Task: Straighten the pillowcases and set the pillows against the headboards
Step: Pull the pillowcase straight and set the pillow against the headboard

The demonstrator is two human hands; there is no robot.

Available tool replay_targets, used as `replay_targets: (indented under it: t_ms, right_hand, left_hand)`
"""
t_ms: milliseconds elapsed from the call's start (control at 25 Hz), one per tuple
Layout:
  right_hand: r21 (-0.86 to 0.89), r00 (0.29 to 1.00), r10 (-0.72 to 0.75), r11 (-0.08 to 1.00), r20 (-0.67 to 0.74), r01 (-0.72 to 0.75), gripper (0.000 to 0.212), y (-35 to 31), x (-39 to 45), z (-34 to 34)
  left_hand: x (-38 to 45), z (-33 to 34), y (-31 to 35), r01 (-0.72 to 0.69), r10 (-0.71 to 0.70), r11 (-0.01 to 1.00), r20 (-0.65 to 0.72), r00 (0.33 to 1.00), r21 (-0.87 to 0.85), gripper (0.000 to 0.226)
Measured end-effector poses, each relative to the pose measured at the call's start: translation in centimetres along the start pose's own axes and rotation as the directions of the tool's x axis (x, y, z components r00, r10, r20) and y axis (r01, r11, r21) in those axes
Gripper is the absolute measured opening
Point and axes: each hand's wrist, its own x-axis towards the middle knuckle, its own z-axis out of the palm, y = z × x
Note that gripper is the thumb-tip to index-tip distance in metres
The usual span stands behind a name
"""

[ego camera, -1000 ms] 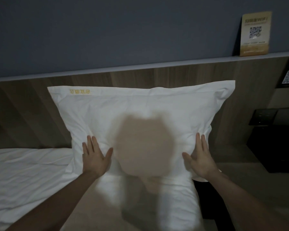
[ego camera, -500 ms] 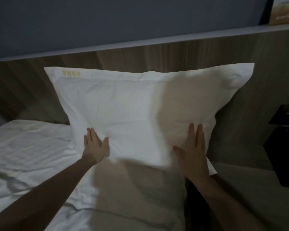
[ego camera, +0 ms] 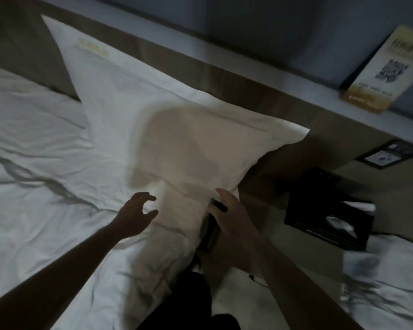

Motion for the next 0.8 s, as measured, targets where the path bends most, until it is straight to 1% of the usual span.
replay_targets:
  t_ms: [80,200,320,360,400,480,560,600,680,760,800]
  right_hand:
    - [0.036,0.998,-0.024,0.999,0.059,0.022,0.051,-2.4,-3.6,-1.4]
    - [0.114,0.982,-0.019,0.993,0.188,-0.003,0.035,-4.6,-8.2,-3.8]
    - [0.071,0.956,-0.049,0.997,0.288,0.029,0.024,-4.9,-12.3,-5.5]
    - [0.044,0.947,-0.071,0.997,0.314,0.06,0.023,-4.7,-13.5,-5.9]
    - [0.03,0.934,-0.098,0.995,0.343,0.094,0.023,-4.3,-14.6,-6.3]
    - [0.012,0.896,-0.161,0.985,0.414,0.171,0.023,-3.7,-16.8,-6.6]
    - [-0.001,0.84,-0.211,0.97,0.499,0.245,0.023,-2.9,-19.0,-6.6]
    - [0.005,0.817,-0.221,0.966,0.532,0.258,0.024,-2.5,-20.3,-6.5]
    - [0.033,0.761,-0.242,0.96,0.602,0.279,0.024,-1.6,-23.3,-5.8]
    - [0.032,0.688,-0.266,0.942,0.675,0.333,0.024,-1.0,-26.1,-4.5]
    - [0.022,0.658,-0.272,0.932,0.702,0.362,0.023,-0.8,-27.7,-3.6]
  left_hand:
    - [-6.0,-1.3,2.6,-0.004,0.001,0.99,-0.022,1.0,-0.138,0.036]
    - [-13.8,-2.5,5.5,0.014,-0.038,0.952,-0.073,0.997,-0.306,0.031]
    - [-21.2,-2.2,7.9,0.069,-0.129,0.9,-0.114,0.985,-0.43,0.037]
    - [-23.5,-1.6,8.8,0.072,-0.16,0.878,-0.148,0.976,-0.473,0.036]
    - [-25.8,-0.9,9.7,0.078,-0.201,0.854,-0.188,0.961,-0.514,0.031]
    - [-31.0,1.5,11.6,0.093,-0.309,0.8,-0.273,0.911,-0.592,0.021]
    - [-36.6,4.5,13.7,0.115,-0.421,0.741,-0.325,0.847,-0.662,0.022]
    - [-39.3,5.8,14.7,0.122,-0.467,0.711,-0.336,0.818,-0.692,0.022]
    - [-45.0,8.1,16.6,0.126,-0.547,0.673,-0.376,0.748,-0.729,0.019]
    - [-50.0,10.5,17.6,0.127,-0.623,0.64,-0.415,0.663,-0.758,0.018]
    - [-52.5,11.8,17.9,0.13,-0.662,0.611,-0.413,0.626,-0.781,0.018]
